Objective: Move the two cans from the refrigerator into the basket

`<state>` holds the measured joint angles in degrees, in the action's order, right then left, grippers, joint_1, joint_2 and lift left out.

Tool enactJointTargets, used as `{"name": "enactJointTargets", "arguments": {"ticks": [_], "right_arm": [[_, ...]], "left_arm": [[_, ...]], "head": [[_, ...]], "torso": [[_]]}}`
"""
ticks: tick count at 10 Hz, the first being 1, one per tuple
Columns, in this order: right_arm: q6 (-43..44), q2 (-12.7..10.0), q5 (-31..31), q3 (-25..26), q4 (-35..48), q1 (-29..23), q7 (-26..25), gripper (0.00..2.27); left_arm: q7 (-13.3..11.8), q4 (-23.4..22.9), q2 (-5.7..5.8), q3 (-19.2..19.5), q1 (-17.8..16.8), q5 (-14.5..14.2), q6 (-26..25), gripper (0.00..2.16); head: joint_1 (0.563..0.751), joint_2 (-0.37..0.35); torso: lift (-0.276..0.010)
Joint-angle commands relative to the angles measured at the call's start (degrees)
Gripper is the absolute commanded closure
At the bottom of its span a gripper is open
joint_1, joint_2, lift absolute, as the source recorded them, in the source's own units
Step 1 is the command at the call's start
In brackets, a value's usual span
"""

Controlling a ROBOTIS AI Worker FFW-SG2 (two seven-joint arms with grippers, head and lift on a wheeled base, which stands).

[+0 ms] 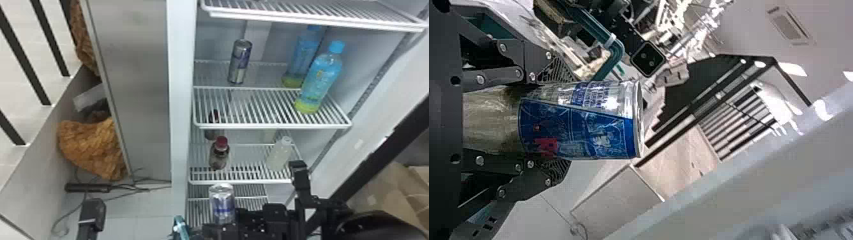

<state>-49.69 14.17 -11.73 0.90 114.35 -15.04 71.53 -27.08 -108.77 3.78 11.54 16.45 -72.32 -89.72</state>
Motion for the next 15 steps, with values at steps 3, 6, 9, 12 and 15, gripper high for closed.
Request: {"name": "enactJointTargets", "arguments": {"ticks": [3, 6, 9, 12, 15], "right_arm": [[-1.22, 0.51, 7.73, -1.25, 1.17, 2.95, 6.34, 0.98], [-1.78, 0.68, 16.64, -1.13, 3.42, 3.79, 6.79, 0.5], [0.19, 0.68, 17.21, 1.72, 3.99, 3.79, 6.79, 0.51], [3.85, 0.51, 10.47, 4.47, 4.55, 2.95, 6.79, 0.5], [6.94, -0.02, 7.27, 5.84, 6.94, 2.38, 5.02, 0.5]], "left_arm": [[0.01, 0.0, -0.09, 0.0, -0.14, -0.12, -0.31, 1.2], [0.01, 0.0, -0.18, 0.12, -0.14, -0.12, -0.31, 1.2], [0.01, 0.0, -0.18, 0.34, -0.14, -0.23, -0.31, 1.2], [-0.08, 0.0, -0.26, 0.34, 0.0, -0.34, -0.31, 1.2], [-0.08, 0.0, -0.26, 0.46, 0.14, -0.34, -0.31, 1.2]], "head": [[0.695, -0.138], [0.695, -0.162], [0.695, -0.191], [0.695, -0.218], [0.695, -0.203]], "torso": [[-0.035], [-0.035], [-0.035], [-0.035], [-0.035]]}}
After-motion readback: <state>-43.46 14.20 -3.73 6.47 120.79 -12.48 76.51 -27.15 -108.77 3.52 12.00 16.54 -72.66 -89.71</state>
